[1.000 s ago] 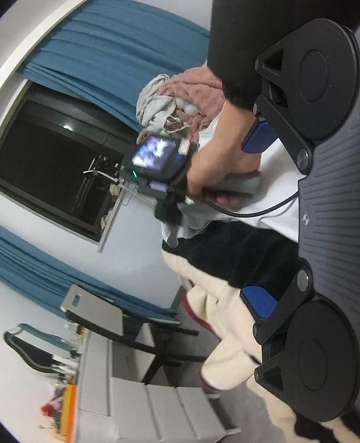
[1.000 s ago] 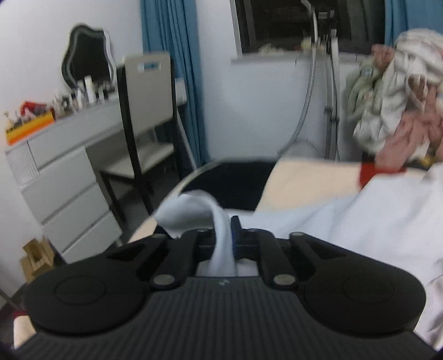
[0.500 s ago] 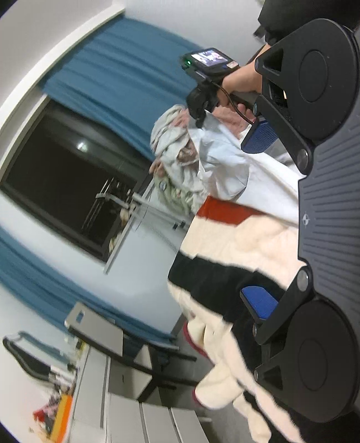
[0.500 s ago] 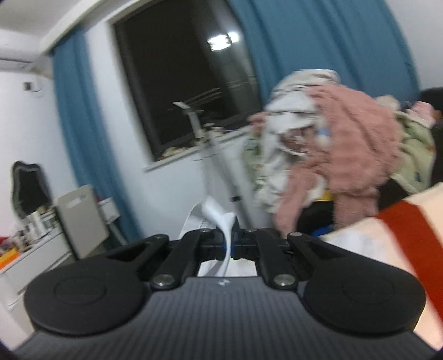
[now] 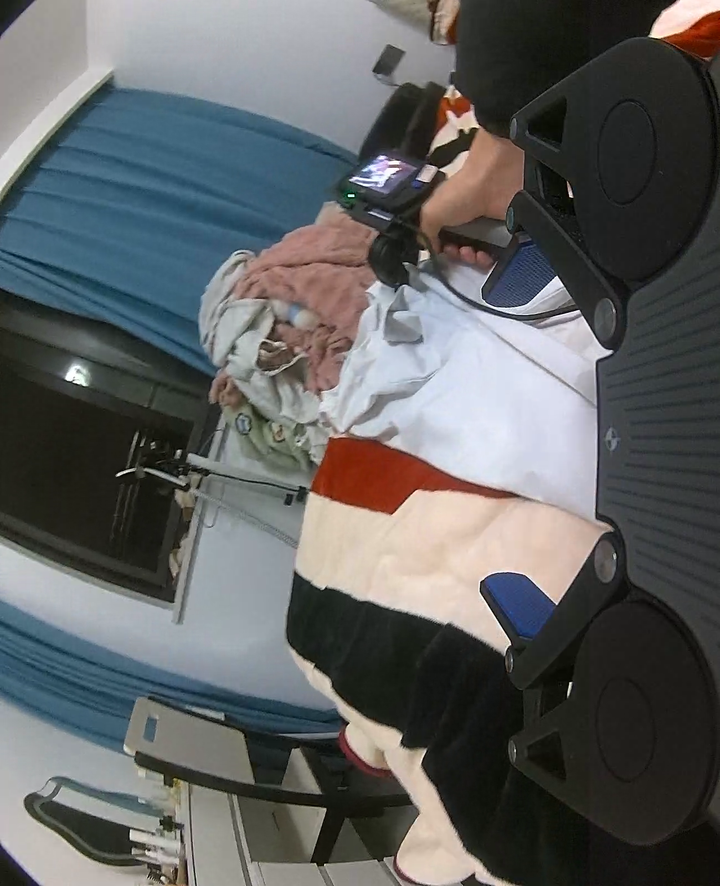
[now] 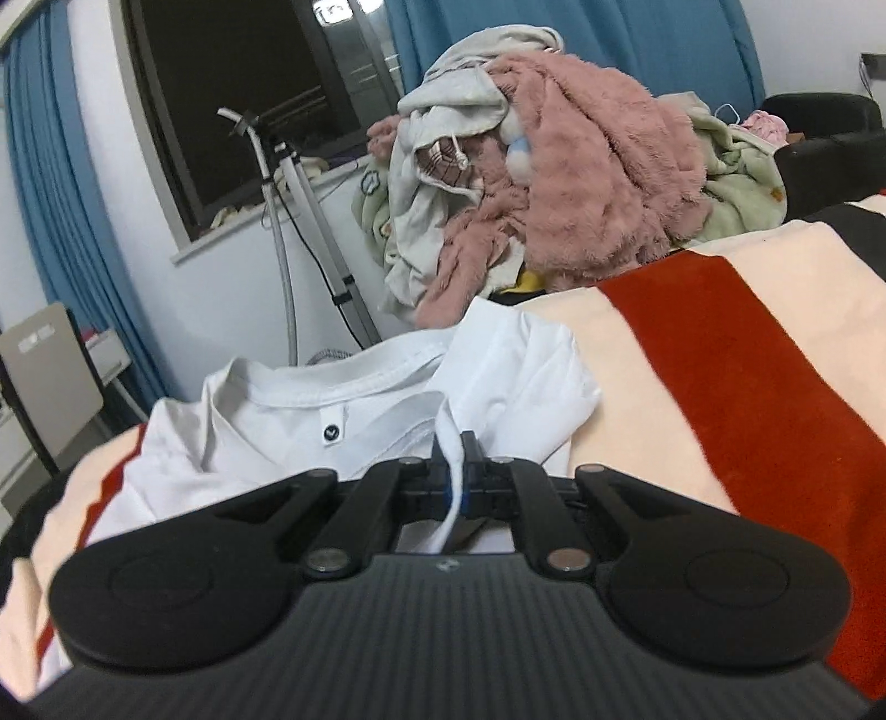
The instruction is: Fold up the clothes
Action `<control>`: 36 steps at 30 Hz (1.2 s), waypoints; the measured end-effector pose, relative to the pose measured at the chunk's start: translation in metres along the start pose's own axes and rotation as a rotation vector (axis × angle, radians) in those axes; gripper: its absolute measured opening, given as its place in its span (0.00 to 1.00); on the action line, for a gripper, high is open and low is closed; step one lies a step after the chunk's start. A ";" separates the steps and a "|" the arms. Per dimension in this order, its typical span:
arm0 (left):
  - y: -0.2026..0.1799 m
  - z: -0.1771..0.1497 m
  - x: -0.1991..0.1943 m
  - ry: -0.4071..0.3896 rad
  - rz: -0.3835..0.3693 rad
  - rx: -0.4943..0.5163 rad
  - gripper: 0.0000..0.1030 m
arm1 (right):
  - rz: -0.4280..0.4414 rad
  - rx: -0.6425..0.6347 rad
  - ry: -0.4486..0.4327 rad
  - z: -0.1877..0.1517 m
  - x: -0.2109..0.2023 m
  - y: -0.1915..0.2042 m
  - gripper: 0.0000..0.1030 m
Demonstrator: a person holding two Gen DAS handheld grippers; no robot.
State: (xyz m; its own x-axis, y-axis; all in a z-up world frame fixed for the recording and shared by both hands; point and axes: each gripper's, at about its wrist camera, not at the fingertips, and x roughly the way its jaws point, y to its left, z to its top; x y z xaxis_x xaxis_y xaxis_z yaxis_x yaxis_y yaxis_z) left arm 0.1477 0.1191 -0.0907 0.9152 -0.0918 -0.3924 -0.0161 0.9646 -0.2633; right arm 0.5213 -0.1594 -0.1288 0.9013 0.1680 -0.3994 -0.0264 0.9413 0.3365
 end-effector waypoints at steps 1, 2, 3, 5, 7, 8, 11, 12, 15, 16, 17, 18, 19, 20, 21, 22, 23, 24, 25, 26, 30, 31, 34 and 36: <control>0.000 0.000 0.004 0.008 0.001 0.002 1.00 | -0.010 -0.005 -0.006 0.002 -0.002 0.003 0.13; 0.000 0.000 0.005 0.012 0.000 0.004 1.00 | -0.022 -0.011 -0.007 0.004 -0.005 0.005 0.21; 0.000 0.000 0.006 0.014 -0.003 0.006 1.00 | -0.022 -0.014 -0.007 0.005 -0.011 0.006 0.41; -0.002 0.000 0.002 0.009 -0.012 0.012 1.00 | -0.008 -0.017 -0.013 0.010 -0.027 0.008 0.72; -0.004 0.001 -0.003 0.001 -0.021 0.018 1.00 | 0.003 -0.016 -0.019 0.014 -0.045 0.010 0.79; -0.005 0.001 -0.005 -0.003 -0.026 0.021 1.00 | 0.004 -0.010 -0.022 0.016 -0.058 0.010 0.79; -0.009 0.002 -0.015 -0.016 -0.040 0.032 1.00 | 0.000 0.006 -0.029 0.017 -0.104 0.012 0.79; -0.012 0.003 -0.019 -0.021 -0.043 0.039 1.00 | -0.001 0.008 -0.034 0.016 -0.122 0.013 0.79; -0.019 0.005 -0.034 -0.034 -0.052 0.064 1.00 | 0.004 -0.006 -0.042 0.007 -0.180 0.016 0.79; -0.022 0.006 -0.040 -0.039 -0.058 0.075 1.00 | 0.010 -0.007 -0.045 0.003 -0.202 0.016 0.79; -0.026 0.006 -0.047 -0.046 -0.064 0.087 1.00 | 0.021 -0.002 -0.051 -0.002 -0.224 0.015 0.79; -0.029 0.006 -0.054 -0.052 -0.070 0.098 1.00 | 0.032 0.002 -0.057 -0.007 -0.246 0.014 0.79; -0.033 0.006 -0.061 -0.053 -0.075 0.107 1.00 | 0.045 0.007 -0.062 -0.013 -0.269 0.013 0.79; -0.037 0.007 -0.068 -0.050 -0.082 0.114 1.00 | 0.056 0.007 -0.065 -0.020 -0.292 0.012 0.79; -0.041 0.007 -0.075 -0.047 -0.088 0.122 1.00 | 0.065 0.000 -0.070 -0.028 -0.316 0.011 0.79; -0.045 0.008 -0.081 -0.045 -0.095 0.129 1.00 | 0.073 -0.010 -0.075 -0.038 -0.340 0.009 0.79; -0.049 0.008 -0.088 -0.041 -0.102 0.131 1.00 | 0.079 -0.018 -0.079 -0.048 -0.362 0.008 0.79; -0.053 0.008 -0.093 -0.037 -0.108 0.131 1.00 | 0.081 -0.023 -0.080 -0.059 -0.382 0.006 0.80; -0.057 0.007 -0.098 -0.032 -0.112 0.136 1.00 | 0.082 -0.024 -0.080 -0.068 -0.400 0.004 0.80; -0.060 0.006 -0.102 -0.027 -0.117 0.143 1.00 | 0.085 -0.020 -0.077 -0.077 -0.414 0.001 0.80; -0.068 0.000 -0.111 -0.005 -0.107 0.172 1.00 | 0.075 -0.036 -0.071 -0.104 -0.453 -0.008 0.80; -0.067 -0.001 -0.111 0.008 -0.102 0.165 0.99 | 0.074 -0.039 -0.067 -0.108 -0.457 -0.009 0.80; -0.053 0.004 -0.109 0.075 -0.085 0.111 0.97 | 0.076 -0.035 -0.079 -0.109 -0.460 -0.011 0.80; -0.038 0.013 -0.105 0.143 -0.069 0.076 0.92 | 0.065 -0.026 -0.083 -0.109 -0.459 -0.014 0.80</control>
State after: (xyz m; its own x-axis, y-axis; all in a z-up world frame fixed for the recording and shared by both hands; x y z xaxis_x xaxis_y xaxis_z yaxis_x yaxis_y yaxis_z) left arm 0.0574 0.0956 -0.0277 0.8463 -0.1879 -0.4985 0.0807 0.9702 -0.2286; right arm 0.0606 -0.2184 -0.0430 0.9298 0.2057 -0.3053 -0.0966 0.9367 0.3367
